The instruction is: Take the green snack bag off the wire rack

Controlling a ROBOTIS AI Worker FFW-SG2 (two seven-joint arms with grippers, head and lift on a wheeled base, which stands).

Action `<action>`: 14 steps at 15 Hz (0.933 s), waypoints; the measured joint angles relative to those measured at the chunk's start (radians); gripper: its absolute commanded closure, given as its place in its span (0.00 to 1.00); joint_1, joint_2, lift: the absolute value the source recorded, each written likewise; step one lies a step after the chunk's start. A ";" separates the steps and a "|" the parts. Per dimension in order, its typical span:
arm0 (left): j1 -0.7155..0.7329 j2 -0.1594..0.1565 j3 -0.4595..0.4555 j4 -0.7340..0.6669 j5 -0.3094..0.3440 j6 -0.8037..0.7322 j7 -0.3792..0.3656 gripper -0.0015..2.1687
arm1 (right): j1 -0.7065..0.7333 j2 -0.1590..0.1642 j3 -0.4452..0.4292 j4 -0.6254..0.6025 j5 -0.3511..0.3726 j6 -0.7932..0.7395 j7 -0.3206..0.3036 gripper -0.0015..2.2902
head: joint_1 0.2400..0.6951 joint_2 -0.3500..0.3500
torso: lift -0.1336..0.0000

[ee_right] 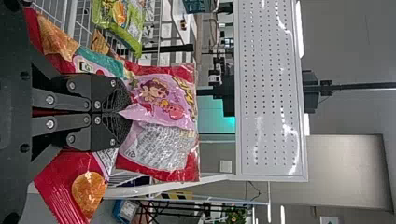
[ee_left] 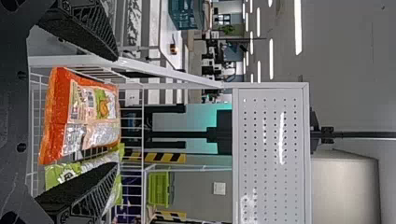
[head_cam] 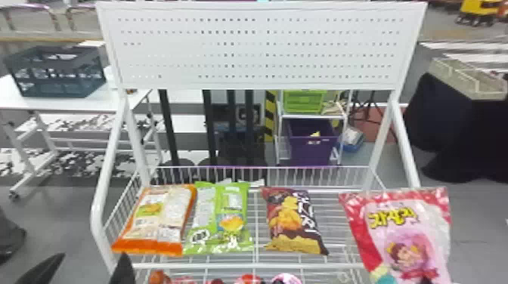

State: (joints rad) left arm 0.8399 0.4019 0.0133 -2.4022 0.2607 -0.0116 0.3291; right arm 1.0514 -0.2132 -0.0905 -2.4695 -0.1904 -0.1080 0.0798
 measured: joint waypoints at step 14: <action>-0.143 0.017 -0.113 0.091 0.008 0.010 0.012 0.04 | -0.005 0.001 0.002 0.005 -0.001 0.000 0.000 0.95 | 0.57 0.50 | 1.00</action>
State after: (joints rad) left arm 0.6968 0.4189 -0.0999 -2.3108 0.2690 -0.0019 0.3412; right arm 1.0467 -0.2125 -0.0889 -2.4641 -0.1918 -0.1083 0.0798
